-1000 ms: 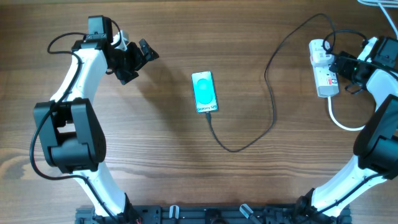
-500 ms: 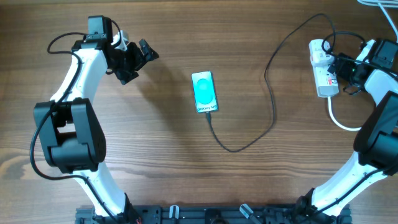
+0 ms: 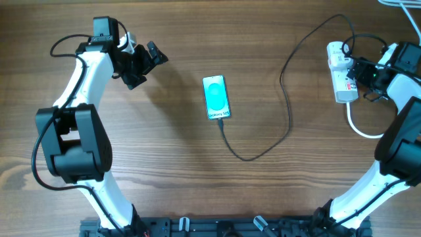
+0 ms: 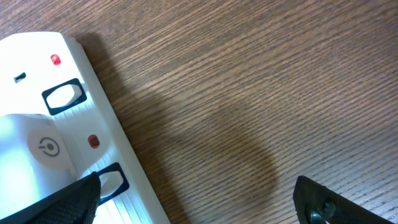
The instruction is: Plug charger to phone and switch on socket
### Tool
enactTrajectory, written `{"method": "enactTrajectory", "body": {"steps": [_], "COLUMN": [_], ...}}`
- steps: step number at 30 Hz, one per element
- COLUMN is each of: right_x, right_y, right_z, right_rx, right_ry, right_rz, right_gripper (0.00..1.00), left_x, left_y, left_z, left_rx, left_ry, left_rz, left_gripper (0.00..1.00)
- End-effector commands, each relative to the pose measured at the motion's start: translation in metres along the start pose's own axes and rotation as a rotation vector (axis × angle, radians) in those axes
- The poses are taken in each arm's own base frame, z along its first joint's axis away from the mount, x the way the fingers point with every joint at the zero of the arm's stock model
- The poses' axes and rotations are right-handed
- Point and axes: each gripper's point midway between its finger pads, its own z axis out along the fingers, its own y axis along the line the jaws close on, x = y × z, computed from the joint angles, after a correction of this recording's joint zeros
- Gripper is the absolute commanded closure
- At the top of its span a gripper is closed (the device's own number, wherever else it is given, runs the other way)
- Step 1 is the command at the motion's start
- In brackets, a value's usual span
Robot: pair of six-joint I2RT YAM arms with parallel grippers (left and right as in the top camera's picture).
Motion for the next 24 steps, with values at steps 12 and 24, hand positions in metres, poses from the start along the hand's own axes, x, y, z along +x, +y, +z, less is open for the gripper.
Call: {"method": "enactTrajectory", "body": {"steps": [12,24], "right_x": [0.029,-0.016], "right_y": [0.011,-0.007], "right_z": [0.016,-0.019], "right_rx": [-0.057,-0.032], "right_ry": [0.097,-0.044], "right_rz": [0.017,0.063], "right_gripper": [0.00,0.00], "left_x": [-0.003,-0.003], "left_y": [-0.008,-0.008], "left_z": [-0.007,-0.007], "left_rx": [0.017,0.017], "left_ry": [-0.015,-0.015], "left_rz": [0.013,0.013], "left_gripper": [0.00,0.00]}}
